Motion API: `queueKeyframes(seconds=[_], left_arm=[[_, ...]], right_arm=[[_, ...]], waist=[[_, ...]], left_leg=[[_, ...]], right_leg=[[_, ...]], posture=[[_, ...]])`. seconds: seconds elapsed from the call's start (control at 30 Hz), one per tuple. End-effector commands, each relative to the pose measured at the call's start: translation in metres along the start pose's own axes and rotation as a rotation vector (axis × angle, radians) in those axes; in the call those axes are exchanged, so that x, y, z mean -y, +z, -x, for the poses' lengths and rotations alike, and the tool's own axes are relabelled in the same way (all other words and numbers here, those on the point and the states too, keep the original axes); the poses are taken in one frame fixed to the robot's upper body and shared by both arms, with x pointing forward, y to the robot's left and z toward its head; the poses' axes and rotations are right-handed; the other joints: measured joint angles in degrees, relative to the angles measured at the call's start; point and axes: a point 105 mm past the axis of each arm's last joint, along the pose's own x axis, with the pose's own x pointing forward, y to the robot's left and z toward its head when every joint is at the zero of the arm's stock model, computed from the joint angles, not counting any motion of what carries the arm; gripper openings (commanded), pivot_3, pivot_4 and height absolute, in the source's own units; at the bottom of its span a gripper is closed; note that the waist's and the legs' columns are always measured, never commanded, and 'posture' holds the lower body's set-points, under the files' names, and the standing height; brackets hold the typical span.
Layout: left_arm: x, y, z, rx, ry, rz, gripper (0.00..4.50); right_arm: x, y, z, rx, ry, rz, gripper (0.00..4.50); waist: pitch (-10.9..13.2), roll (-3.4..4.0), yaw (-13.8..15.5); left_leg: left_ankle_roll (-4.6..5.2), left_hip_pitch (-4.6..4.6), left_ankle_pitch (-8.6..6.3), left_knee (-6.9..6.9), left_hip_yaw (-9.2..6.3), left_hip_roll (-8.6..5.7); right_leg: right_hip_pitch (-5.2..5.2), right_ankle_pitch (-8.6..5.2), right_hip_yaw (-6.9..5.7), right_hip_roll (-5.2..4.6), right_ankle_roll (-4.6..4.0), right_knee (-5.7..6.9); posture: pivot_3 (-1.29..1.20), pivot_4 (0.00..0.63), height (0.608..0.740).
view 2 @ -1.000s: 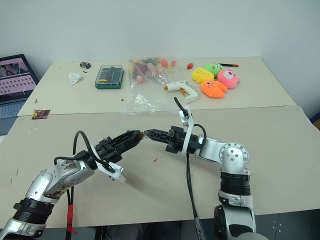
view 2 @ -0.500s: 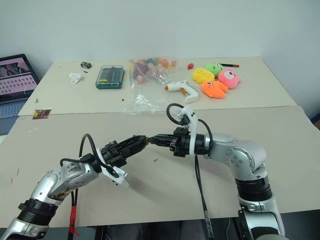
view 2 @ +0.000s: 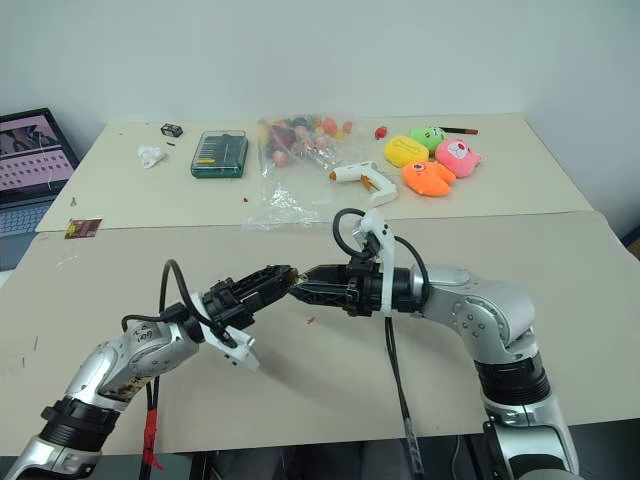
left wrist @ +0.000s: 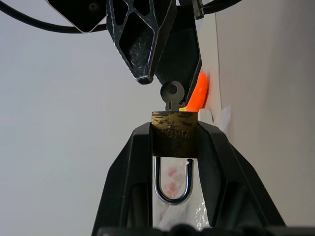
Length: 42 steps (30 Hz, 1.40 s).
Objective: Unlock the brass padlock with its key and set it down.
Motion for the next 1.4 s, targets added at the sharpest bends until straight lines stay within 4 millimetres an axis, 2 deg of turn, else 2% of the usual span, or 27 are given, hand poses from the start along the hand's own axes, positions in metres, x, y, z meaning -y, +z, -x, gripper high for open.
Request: queueKeyframes(seconds=[0.03, 0.43, 0.53, 0.63, 0.7, 0.97, 1.0, 1.03, 1.2, 1.33, 1.4], left_arm=[[-0.010, 0.008, -0.004, 0.040, 0.040, -0.003, 0.75], [-0.010, 0.010, -0.005, 0.042, 0.043, 0.009, 0.75], [-0.009, 0.011, -0.005, 0.041, 0.044, 0.012, 0.75], [-0.009, 0.012, -0.005, 0.040, 0.046, 0.013, 0.75], [-0.009, 0.012, -0.005, 0.039, 0.047, 0.014, 0.75], [-0.011, 0.013, -0.002, 0.051, 0.054, 0.050, 0.75], [-0.012, 0.016, -0.002, 0.070, 0.057, 0.093, 1.25], [-0.012, 0.017, -0.001, 0.078, 0.056, 0.114, 1.57], [-0.009, 0.021, 0.003, 0.105, 0.034, 0.160, 2.84], [-0.007, 0.020, 0.009, 0.151, -0.016, 0.178, 4.36], [-0.011, 0.015, 0.011, 0.167, -0.024, 0.183, 4.45]], right_arm=[[0.001, 0.005, -0.006, 0.035, -0.022, 0.051, 2.60], [0.002, 0.007, -0.018, 0.071, -0.043, 0.055, 2.60], [0.002, 0.007, -0.017, 0.074, -0.040, 0.042, 1.96], [0.001, 0.005, -0.018, 0.068, -0.032, 0.038, 1.09], [0.000, 0.004, -0.017, 0.065, -0.027, 0.037, 0.32], [-0.002, 0.001, -0.017, 0.052, -0.022, 0.042, 0.25], [-0.001, 0.001, -0.018, 0.048, -0.028, 0.048, 0.25], [-0.001, 0.001, -0.018, 0.046, -0.031, 0.049, 0.25], [0.003, 0.000, -0.016, 0.041, -0.041, 0.050, 0.25], [0.006, 0.006, -0.013, 0.044, -0.044, 0.063, 0.25], [0.007, 0.009, -0.010, 0.042, -0.047, 0.072, 0.25]], waist=[[0.00, 0.00, -0.01], [0.00, 0.00, -0.03], [0.00, 0.00, -0.03], [0.00, 0.00, -0.01], [0.00, 0.00, -0.02], [0.00, 0.00, -0.03], [0.00, 0.00, -0.04], [0.00, 0.00, -0.03], [0.00, 0.00, -0.04], [0.00, 0.00, -0.08], [0.00, 0.00, -0.05]], left_leg=[[0.00, 0.00, 0.00, 0.00, 0.00, 0.00], [-0.01, 0.00, 0.00, 0.00, 0.00, -0.01], [-0.01, 0.00, 0.00, 0.00, 0.00, -0.01], [0.00, 0.00, 0.00, 0.00, 0.00, -0.02], [0.00, 0.00, 0.00, 0.00, 0.00, -0.01], [-0.01, 0.00, 0.00, 0.00, 0.00, -0.01], [0.00, 0.00, 0.00, 0.00, 0.00, -0.01], [0.00, 0.00, 0.00, 0.00, 0.00, -0.01], [-0.01, 0.00, 0.00, 0.00, 0.00, -0.01], [-0.01, 0.00, 0.00, -0.01, 0.00, -0.01], [0.00, 0.00, 0.00, 0.00, 0.00, -0.01]], right_leg=[[0.00, 0.00, 0.00, 0.00, 0.00, 0.00], [-0.01, 0.00, 0.00, 0.01, 0.00, 0.00], [-0.01, 0.00, 0.00, 0.01, 0.00, 0.00], [-0.01, 0.00, 0.00, 0.01, 0.00, 0.00], [-0.01, 0.00, 0.00, 0.01, 0.00, 0.00], [-0.01, 0.00, 0.00, 0.01, 0.00, 0.00], [-0.01, 0.00, 0.00, 0.01, 0.00, 0.00], [-0.01, 0.00, 0.00, 0.01, 0.00, 0.00], [-0.01, 0.00, 0.00, 0.01, 0.00, 0.00], [-0.02, 0.00, 0.01, 0.01, 0.00, 0.00], [-0.02, 0.00, 0.01, 0.01, 0.00, 0.00]], posture=[[0.00, 0.150, 0.740], [0.00, 0.150, 0.740], [0.00, 0.150, 0.740], [0.00, 0.150, 0.740], [0.00, 0.150, 0.740], [0.00, 0.150, 0.740], [0.00, 0.150, 0.740], [0.00, 0.150, 0.740], [0.00, 0.150, 0.740], [0.00, 0.150, 0.740], [0.00, 0.150, 0.740]])
